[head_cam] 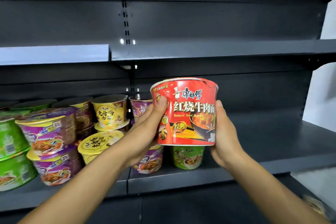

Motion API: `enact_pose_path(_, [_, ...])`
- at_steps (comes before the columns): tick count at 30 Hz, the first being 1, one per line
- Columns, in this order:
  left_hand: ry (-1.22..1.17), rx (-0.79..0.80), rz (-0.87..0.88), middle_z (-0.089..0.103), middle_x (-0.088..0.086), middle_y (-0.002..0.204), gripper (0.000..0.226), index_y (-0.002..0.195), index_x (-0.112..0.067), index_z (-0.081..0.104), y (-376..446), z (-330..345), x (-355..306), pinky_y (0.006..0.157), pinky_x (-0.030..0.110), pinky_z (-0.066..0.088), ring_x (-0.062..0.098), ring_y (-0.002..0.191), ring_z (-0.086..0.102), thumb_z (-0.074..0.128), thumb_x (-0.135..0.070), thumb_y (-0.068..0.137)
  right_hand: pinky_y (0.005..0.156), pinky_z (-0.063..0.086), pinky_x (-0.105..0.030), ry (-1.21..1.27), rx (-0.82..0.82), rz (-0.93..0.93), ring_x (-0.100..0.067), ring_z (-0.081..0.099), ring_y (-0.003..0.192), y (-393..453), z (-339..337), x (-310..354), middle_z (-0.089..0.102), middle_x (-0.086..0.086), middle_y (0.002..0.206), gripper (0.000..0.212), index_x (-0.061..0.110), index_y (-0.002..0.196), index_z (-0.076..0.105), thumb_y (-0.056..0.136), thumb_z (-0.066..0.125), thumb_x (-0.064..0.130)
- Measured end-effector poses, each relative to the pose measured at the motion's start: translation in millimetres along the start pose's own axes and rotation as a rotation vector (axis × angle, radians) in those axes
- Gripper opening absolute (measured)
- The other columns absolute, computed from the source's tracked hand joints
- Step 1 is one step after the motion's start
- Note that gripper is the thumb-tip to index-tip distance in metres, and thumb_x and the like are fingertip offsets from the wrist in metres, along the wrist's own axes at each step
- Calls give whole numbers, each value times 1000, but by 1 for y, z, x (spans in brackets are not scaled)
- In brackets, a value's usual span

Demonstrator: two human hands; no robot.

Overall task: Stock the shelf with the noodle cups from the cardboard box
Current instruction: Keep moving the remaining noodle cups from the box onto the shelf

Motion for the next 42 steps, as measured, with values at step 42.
enact_pose_path(42, [167, -312, -279, 65, -10, 110, 73, 125, -35, 41, 195, 144, 196, 91, 32, 53, 6, 98, 64, 79, -12, 67, 75, 56, -30, -349, -82, 167, -15, 68, 93, 166, -204, -112, 64, -1, 110, 53, 17, 126, 43, 84, 66, 38])
Point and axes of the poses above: each hand's wrist, its own y-axis towards the middle knuckle, its own z-axis out of the palm, x = y × z, the point moved 4 cm from there along y, towards the middle knuckle
